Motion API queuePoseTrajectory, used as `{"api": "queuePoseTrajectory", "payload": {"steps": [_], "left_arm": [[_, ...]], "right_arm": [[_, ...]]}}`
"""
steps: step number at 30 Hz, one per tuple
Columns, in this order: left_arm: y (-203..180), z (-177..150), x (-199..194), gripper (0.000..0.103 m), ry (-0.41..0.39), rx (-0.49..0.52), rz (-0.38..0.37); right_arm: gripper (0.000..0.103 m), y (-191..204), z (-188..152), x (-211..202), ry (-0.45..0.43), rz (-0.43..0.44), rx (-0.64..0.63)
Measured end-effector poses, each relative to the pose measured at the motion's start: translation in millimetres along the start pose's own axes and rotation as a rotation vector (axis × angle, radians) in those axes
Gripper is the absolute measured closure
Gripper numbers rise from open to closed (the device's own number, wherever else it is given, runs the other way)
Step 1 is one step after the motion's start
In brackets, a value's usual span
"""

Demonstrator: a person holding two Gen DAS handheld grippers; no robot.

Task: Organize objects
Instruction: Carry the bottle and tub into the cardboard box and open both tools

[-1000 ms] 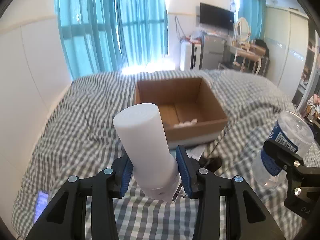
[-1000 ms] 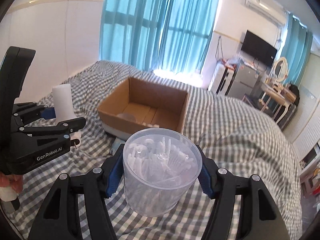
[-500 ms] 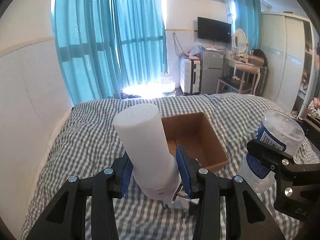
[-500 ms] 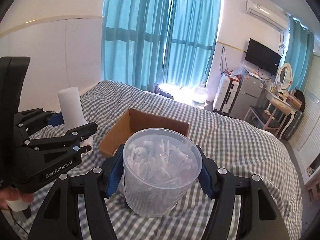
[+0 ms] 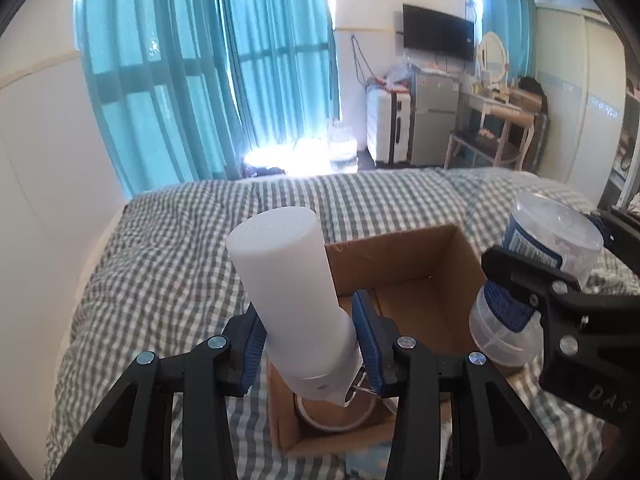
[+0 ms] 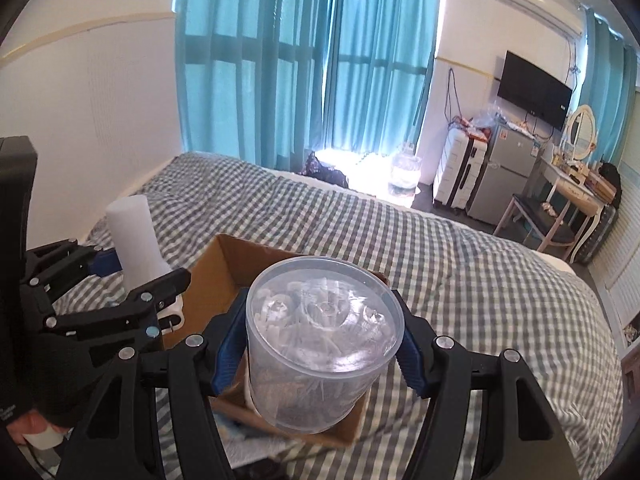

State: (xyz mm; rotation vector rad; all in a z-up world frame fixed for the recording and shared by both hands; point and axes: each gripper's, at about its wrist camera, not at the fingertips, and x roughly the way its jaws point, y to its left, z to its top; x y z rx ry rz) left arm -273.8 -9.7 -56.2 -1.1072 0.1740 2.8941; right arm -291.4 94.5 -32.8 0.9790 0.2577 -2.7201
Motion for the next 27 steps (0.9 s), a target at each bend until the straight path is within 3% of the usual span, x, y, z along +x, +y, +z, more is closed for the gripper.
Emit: {"api": "queuePoseTrajectory", "payload": {"steps": [10,22,23,25,27], "left_arm": [[-7.3,-17.0,65.7,0.060,0.100,0.027,-0.028],[-18.3,-37.1,84.9,0.059,0.159,0.073,-0.080],[-19.0,-36.8,83.3,0.057,0.157,0.073,-0.099],[-18.9,-36.3,77.6,0.041,0.151,0.064,-0.117],[-17.6,-35.5,67.7,0.014,0.134,0.057,-0.121]], "right_arm": [[0.039,-15.6,-1.5,78.8,0.069,-0.016,0.014],[0.038,-11.0,-16.7,97.3,0.111,0.015,0.009],[0.038,-12.2,-16.3,95.7,0.112,0.020,0.014],[0.034,-13.1,-15.1,87.0,0.096,0.024,0.026],[0.024,-14.8,-11.1,75.4,0.073,0.017,0.036]]}}
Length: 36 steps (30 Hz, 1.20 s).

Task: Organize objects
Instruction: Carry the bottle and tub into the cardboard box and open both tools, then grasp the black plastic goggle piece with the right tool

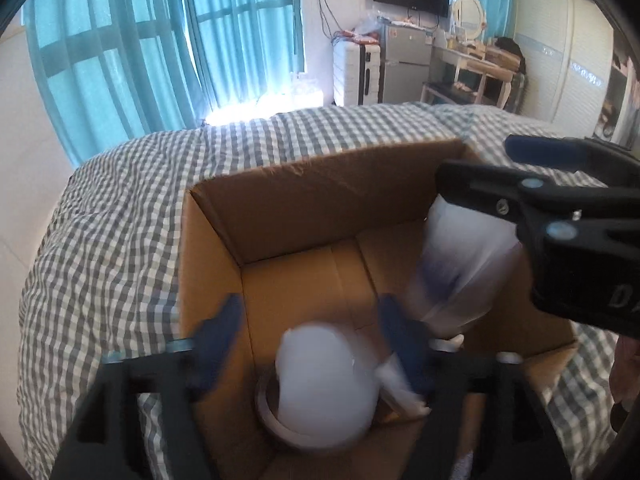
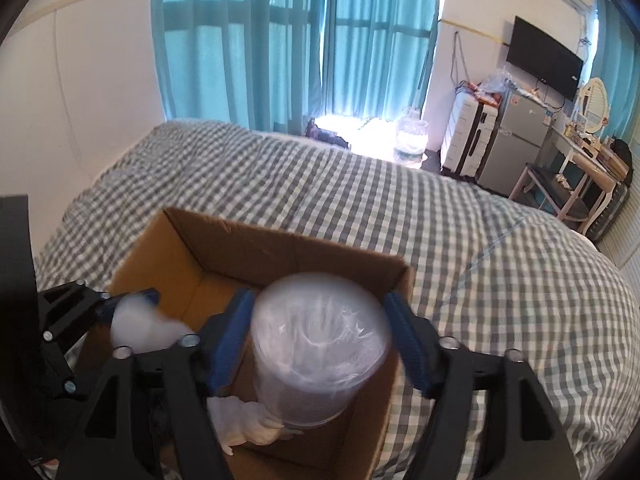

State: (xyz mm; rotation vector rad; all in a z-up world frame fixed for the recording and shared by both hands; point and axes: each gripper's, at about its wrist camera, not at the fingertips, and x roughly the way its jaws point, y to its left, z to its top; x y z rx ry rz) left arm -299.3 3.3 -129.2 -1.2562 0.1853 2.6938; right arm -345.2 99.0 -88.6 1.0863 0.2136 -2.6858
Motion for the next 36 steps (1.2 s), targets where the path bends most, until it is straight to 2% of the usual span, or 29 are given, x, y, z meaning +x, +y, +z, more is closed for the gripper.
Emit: {"api": "queuePoseTrajectory", "payload": {"steps": [3,10,15,19,27,36], "left_arm": [[-0.5,-0.9,-22.9,0.010,-0.034,0.008,-0.017],[5.6,-7.3,-88.9,0.003,-0.092,-0.008,0.011],[7.0,-26.3,-128.8,0.001,-0.109,-0.045,0.051],[4.0,-44.4,-148.3,0.000,-0.118,-0.035,0.079],[15.4,-87.8,-150.1,0.000,-0.070,-0.112,0.089],[32.9,-132.7,-120.8,0.000,-0.002,-0.198,0.094]], "right_arm": [[0.021,-1.0,4.7,-26.5,-0.033,-0.014,0.006],[0.015,-5.1,3.4,-106.7,-0.095,-0.021,0.033],[0.014,-2.2,-13.8,-155.8,-0.100,-0.023,0.032],[0.013,9.4,-37.2,-177.1,-0.079,-0.021,-0.002],[0.013,32.1,-86.7,-177.3,-0.025,0.017,-0.028],[0.013,41.4,-130.8,-129.4,0.068,0.071,-0.003]]}}
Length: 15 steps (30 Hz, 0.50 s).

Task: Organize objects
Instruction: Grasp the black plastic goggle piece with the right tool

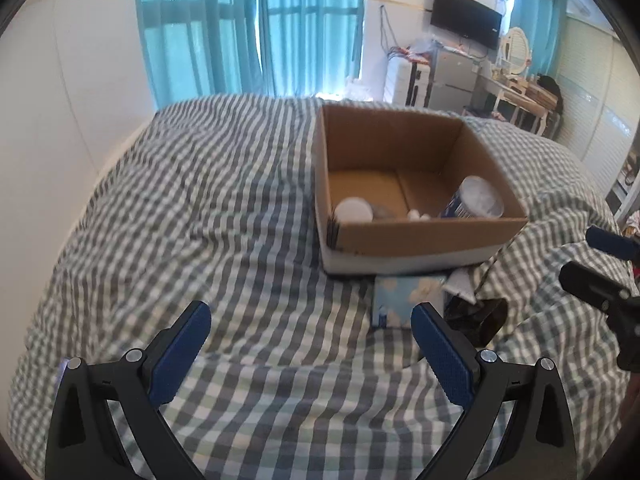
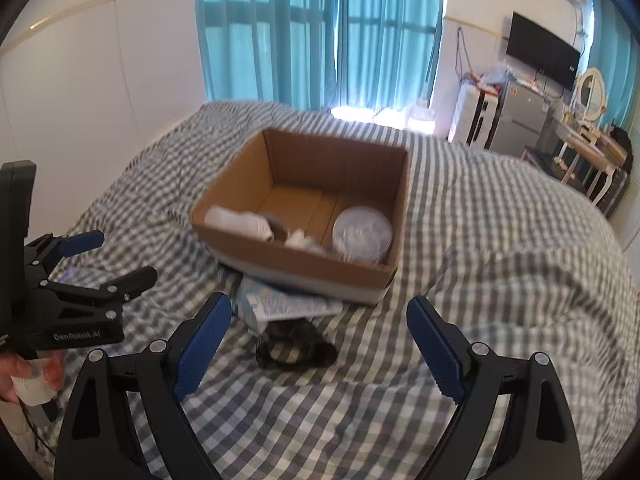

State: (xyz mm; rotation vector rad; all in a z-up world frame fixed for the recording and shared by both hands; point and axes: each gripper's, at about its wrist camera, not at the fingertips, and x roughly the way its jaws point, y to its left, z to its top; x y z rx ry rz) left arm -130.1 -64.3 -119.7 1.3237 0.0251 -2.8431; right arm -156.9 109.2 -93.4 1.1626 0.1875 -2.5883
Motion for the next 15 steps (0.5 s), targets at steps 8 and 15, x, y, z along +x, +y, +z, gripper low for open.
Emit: {"api": "queuePoseTrajectory", "payload": {"steps": [8,15], "left_arm": [[1.2,-12.4,23.9,0.000,0.052,0.008,0.001],[0.7,-16.8,38.8,0.000,0.094,0.024,0.002]], "right_arm": [[0.013,7.2,-17.8,43.5,0.077,0.051,0.012],[0.013,14.7,-27.4,73.5,0.154,0.033,-0.031]]}}
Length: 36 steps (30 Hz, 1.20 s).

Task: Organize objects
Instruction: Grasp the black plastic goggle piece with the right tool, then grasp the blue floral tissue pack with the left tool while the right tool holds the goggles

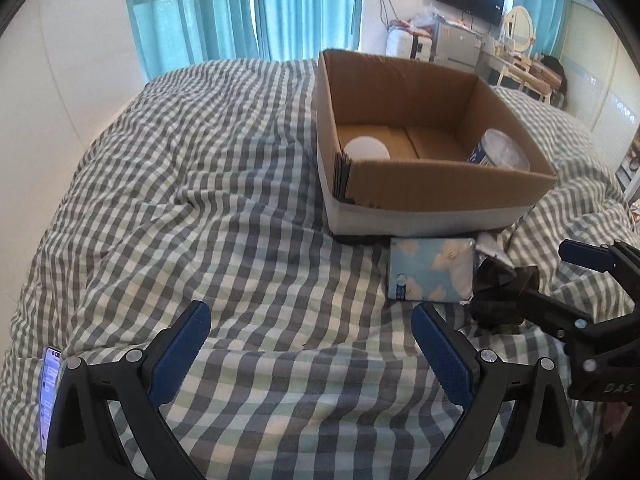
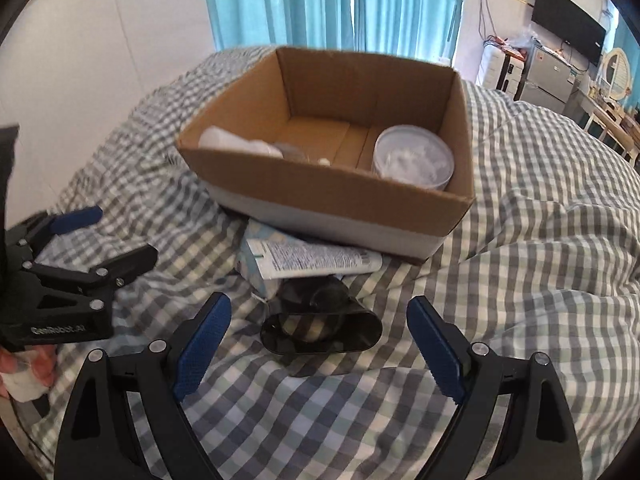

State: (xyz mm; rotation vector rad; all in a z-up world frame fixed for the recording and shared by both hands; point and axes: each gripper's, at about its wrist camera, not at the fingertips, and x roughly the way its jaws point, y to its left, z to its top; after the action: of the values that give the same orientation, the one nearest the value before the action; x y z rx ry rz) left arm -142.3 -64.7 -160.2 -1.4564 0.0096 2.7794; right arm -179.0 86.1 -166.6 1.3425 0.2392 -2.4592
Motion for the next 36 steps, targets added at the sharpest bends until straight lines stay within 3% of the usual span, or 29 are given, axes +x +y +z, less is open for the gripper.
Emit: {"api": "queuePoseTrajectory", "payload": {"steps": [13,16,21,27,32,36], "left_arm": [[-3.3,-3.6,14.4,0.000,0.056,0.021,0.005],[-3.0,-4.2,14.7,0.000,0.058,0.021,0.006],[-4.6,-3.4,14.0,0.000,0.057,0.034,0.010],[-23.3,3.6,5.9,0.000,0.040,0.067,-0.021],[-50.9,14.3,12.6,0.000,0.037,0.109,-0.070],[-72.4,19.8,26.7,0.000,0.055,0.135,-0.058]], "right_arm": [[0.013,2.8,-2.4,35.0,0.083,0.000,-0.020],[0.024,3.8,-4.7,36.2,0.089,-0.008,-0.035],[0.024,1.6,-6.2,23.6,0.052,-0.002,-0.026],[0.024,-6.1,-6.3,-12.0,-0.027,-0.055,-0.024],[0.024,-32.0,-3.4,-33.8,-0.073,-0.111,0.008],[0.024,-52.7,-6.2,-41.2,-0.098,-0.115,0.053]]}}
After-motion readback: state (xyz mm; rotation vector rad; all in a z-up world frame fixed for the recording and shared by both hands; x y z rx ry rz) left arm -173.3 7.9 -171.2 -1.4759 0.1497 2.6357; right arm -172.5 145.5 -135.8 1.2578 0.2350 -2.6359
